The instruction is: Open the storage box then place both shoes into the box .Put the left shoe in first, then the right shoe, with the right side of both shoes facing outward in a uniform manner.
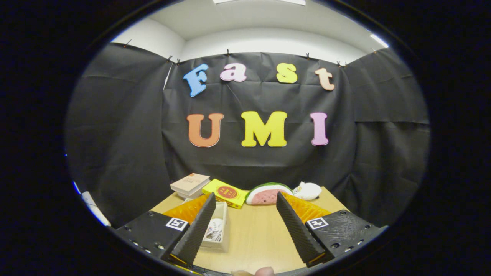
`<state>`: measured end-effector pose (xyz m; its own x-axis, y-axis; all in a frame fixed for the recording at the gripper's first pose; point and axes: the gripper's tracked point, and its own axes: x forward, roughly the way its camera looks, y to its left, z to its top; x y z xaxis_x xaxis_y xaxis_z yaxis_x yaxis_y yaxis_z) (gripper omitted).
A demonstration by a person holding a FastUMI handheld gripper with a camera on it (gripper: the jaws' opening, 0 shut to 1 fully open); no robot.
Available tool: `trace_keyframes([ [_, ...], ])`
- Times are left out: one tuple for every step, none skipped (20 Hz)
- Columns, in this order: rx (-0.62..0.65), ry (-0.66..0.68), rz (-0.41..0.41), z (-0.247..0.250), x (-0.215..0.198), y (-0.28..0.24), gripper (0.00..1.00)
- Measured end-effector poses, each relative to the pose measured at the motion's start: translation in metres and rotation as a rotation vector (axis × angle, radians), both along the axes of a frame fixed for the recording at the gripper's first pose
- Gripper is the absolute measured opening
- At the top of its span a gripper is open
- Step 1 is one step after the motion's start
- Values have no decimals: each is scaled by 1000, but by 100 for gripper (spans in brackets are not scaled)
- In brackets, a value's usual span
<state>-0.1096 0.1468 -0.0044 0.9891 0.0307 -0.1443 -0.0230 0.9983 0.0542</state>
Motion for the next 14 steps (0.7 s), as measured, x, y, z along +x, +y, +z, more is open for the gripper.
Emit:
trace_keyframes([
  [2,4,-4,-3,-4,2,96],
  [0,2,-5,-6,-7,6,96],
  [-6,-8,-7,-7,-9,10,96],
  [-13,-18,-15,-9,-11,13,96],
  [-11,-27,-18,-12,-12,19,96],
  [-11,-34,-23,-17,-10,25,96],
  [-16,-36,-31,-21,-9,29,96],
  [-13,-37,-38,-24,-9,34,96],
  [-2,-44,-28,-24,-8,44,96],
  [3,-38,-29,-30,-5,49,96],
  [11,-24,-27,-35,-4,56,96],
  [19,-13,-25,-38,-4,62,96],
  [17,-6,-29,-40,-4,66,96],
  [15,-4,-29,-41,-3,70,96],
])
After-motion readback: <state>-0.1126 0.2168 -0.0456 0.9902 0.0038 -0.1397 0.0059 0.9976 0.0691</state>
